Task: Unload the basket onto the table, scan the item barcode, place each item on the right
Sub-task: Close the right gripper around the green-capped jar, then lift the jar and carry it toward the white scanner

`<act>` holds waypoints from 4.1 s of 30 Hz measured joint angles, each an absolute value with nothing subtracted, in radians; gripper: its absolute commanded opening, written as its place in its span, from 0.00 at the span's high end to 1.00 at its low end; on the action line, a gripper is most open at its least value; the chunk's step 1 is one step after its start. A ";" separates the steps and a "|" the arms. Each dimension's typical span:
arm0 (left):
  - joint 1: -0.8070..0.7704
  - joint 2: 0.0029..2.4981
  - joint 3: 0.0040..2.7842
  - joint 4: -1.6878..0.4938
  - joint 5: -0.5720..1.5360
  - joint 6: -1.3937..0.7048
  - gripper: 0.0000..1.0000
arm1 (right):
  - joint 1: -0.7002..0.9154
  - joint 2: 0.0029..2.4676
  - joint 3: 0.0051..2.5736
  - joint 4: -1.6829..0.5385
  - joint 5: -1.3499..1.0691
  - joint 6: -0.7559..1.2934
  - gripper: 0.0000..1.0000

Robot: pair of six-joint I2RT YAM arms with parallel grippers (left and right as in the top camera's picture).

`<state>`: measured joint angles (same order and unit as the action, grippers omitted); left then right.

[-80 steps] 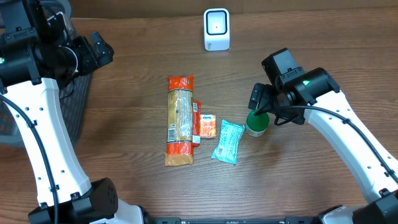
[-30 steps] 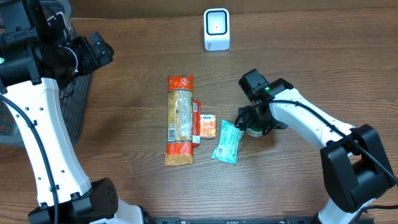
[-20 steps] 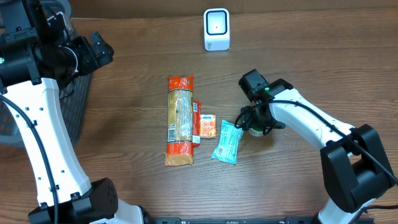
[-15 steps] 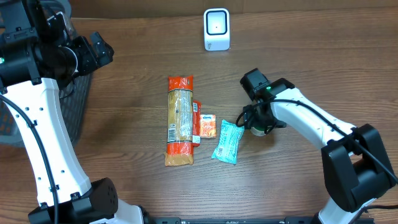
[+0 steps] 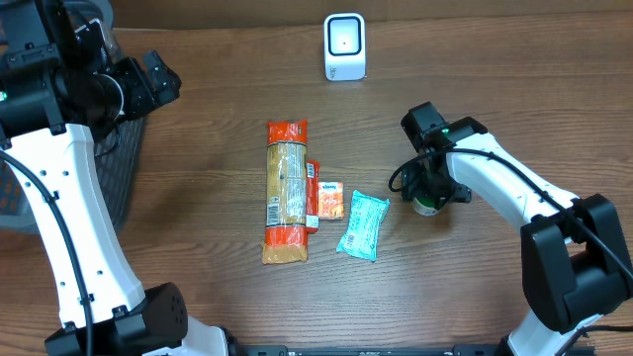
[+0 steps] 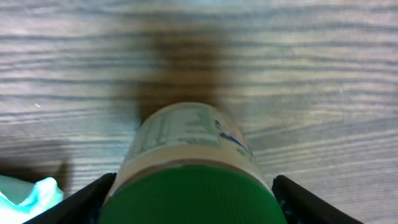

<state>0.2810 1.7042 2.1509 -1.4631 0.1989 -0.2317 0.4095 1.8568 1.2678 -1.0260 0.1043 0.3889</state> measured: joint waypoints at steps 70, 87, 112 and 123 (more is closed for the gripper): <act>0.281 1.704 2.151 -1.463 0.199 -0.232 0.00 | 0.410 1.857 1.216 -0.982 0.050 0.277 0.35; 0.281 1.704 2.151 -1.463 0.199 -0.232 0.01 | 0.409 1.857 1.235 -0.970 0.032 0.284 0.65; 0.281 1.704 2.151 -1.463 0.199 -0.232 0.01 | 0.410 1.856 1.598 -1.197 -0.090 0.258 0.75; 0.281 1.704 2.151 -1.463 0.199 -0.232 0.01 | 0.409 1.856 1.909 -1.378 -0.145 0.266 0.73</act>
